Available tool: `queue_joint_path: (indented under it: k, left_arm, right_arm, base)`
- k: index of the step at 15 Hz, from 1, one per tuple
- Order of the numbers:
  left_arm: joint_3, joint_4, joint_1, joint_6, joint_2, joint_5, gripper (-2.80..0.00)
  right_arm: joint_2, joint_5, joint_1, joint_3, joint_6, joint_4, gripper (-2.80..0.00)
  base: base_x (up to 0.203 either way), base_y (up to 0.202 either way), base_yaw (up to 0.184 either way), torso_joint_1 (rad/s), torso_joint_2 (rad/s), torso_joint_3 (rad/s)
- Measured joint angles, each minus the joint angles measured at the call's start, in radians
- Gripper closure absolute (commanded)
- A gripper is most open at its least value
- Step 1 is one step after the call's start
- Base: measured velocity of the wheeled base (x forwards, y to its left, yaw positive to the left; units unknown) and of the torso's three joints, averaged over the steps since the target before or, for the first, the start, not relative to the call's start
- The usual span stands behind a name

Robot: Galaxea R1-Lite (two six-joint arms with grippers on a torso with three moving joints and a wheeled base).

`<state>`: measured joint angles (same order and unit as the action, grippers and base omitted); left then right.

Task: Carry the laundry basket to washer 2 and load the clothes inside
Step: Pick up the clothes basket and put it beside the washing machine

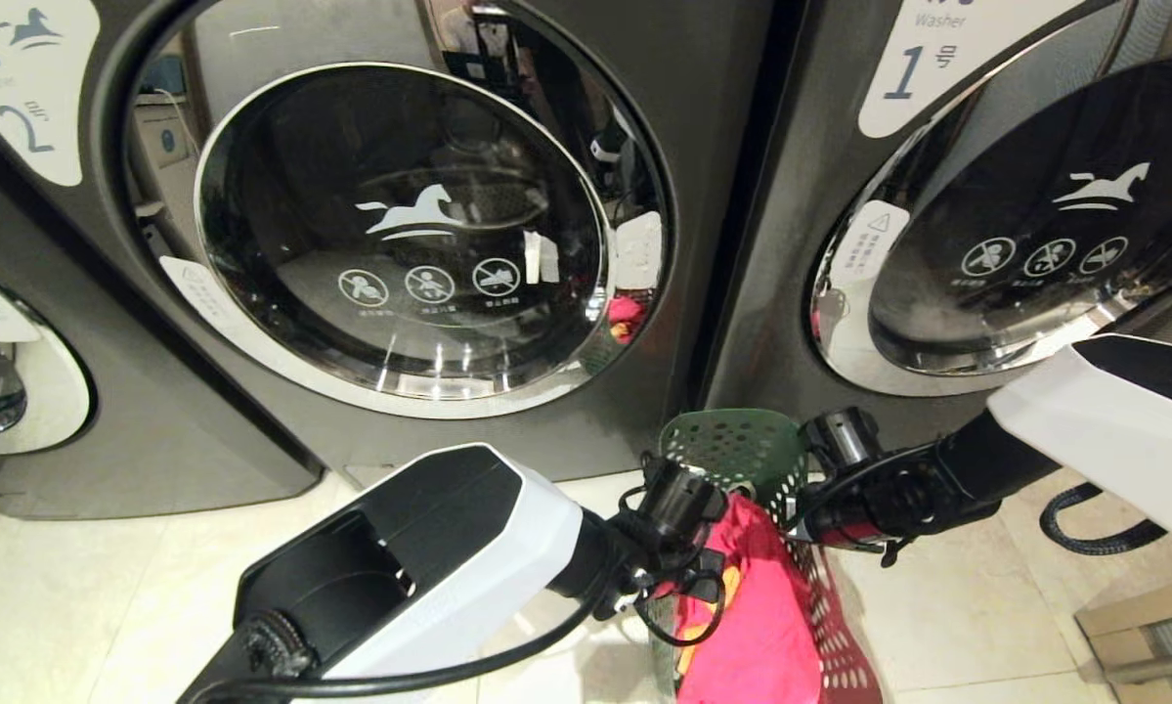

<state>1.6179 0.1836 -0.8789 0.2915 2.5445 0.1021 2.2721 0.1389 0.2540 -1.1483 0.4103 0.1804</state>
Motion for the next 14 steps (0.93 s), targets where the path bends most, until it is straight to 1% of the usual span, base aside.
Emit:
queue_joint_path:
  k: [1,9,12,13,14]
  left_arm:
    - [0.000,-0.001,-0.001,0.000,0.000,-0.001,0.00]
    - [0.005,0.006,-0.003,0.001,0.003,-0.001,0.00]
    - [0.010,-0.002,-0.003,0.041,0.002,-0.001,0.00]
    - [0.010,-0.003,-0.004,0.046,0.001,-0.001,0.00]
    - [0.010,-0.002,-0.005,0.046,0.001,-0.001,-2.80]
  right_arm:
    - [0.000,0.000,0.000,0.001,0.000,-0.001,0.00]
    - [0.000,-0.002,-0.001,-0.003,-0.014,-0.001,0.00]
    - [0.000,-0.001,-0.001,-0.001,-0.014,0.000,0.00]
    - [0.000,-0.001,-0.001,0.000,-0.013,0.000,0.00]
    - [0.000,-0.001,-0.001,0.000,-0.013,0.000,0.00]
  base:
    - [0.000,0.084,0.009,0.007,0.00,0.002]
    - [0.000,0.000,0.000,0.000,0.00,0.000]
    - [0.000,0.000,0.000,0.000,0.00,0.000]
    - [0.000,0.000,0.000,0.000,0.00,0.000]
    - [0.000,0.000,0.000,0.000,0.00,0.000]
